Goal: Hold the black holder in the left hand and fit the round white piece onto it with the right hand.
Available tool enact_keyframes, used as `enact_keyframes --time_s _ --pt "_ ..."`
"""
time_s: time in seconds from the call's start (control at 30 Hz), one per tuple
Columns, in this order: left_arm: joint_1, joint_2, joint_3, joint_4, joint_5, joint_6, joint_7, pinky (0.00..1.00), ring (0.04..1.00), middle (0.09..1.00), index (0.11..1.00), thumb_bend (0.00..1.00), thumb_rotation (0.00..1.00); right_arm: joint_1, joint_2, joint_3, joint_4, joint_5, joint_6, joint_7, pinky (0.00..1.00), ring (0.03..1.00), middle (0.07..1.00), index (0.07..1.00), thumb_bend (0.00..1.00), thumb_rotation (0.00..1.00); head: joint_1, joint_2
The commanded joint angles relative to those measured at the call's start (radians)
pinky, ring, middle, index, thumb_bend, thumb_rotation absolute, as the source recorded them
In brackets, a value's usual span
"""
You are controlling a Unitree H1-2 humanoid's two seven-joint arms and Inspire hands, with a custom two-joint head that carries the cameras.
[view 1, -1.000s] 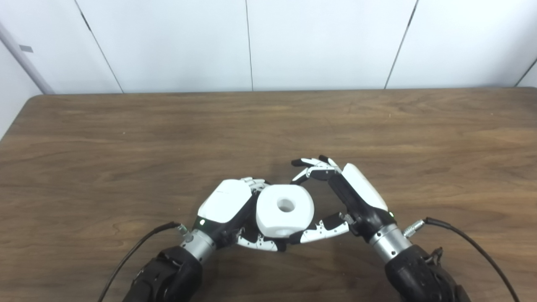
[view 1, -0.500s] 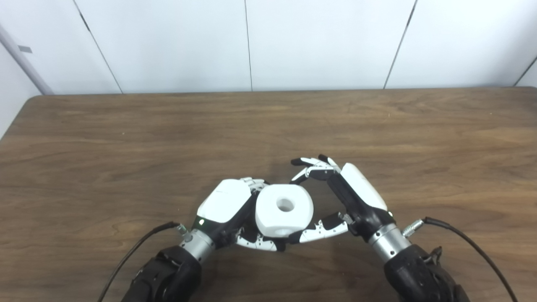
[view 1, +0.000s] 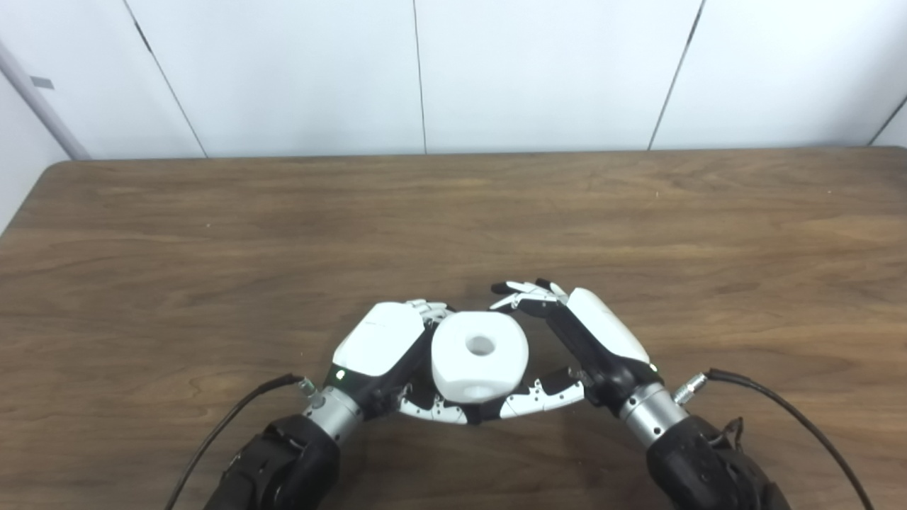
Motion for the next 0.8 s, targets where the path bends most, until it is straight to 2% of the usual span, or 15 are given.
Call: enact_keyframes --time_s 0.0,0.57,0.77 --pt "-0.001 0.014 -0.011 0.015 0.006 -0.01 -0.023 0.86 0.827 0.76 0.483 0.52 0.05 -0.023 0.009 -0.001 -0.027 -0.008 -0.005 -0.001 1.0 0.913 0.878 0.665 0.99 0.36 0.0 0.0" --pt "-0.004 0.016 -0.013 0.013 0.009 -0.006 -0.029 0.86 0.83 0.763 0.483 0.52 0.05 -0.024 0.005 -0.005 -0.034 -0.019 0.017 0.019 1.0 0.931 0.9 0.702 1.0 0.39 -0.004 -0.002" --pt "-0.006 0.018 -0.012 0.014 0.009 -0.005 -0.032 0.86 0.831 0.763 0.483 0.52 0.05 -0.021 0.005 -0.021 -0.068 -0.011 0.041 0.033 1.0 0.951 0.915 0.739 1.0 0.39 -0.007 -0.003"
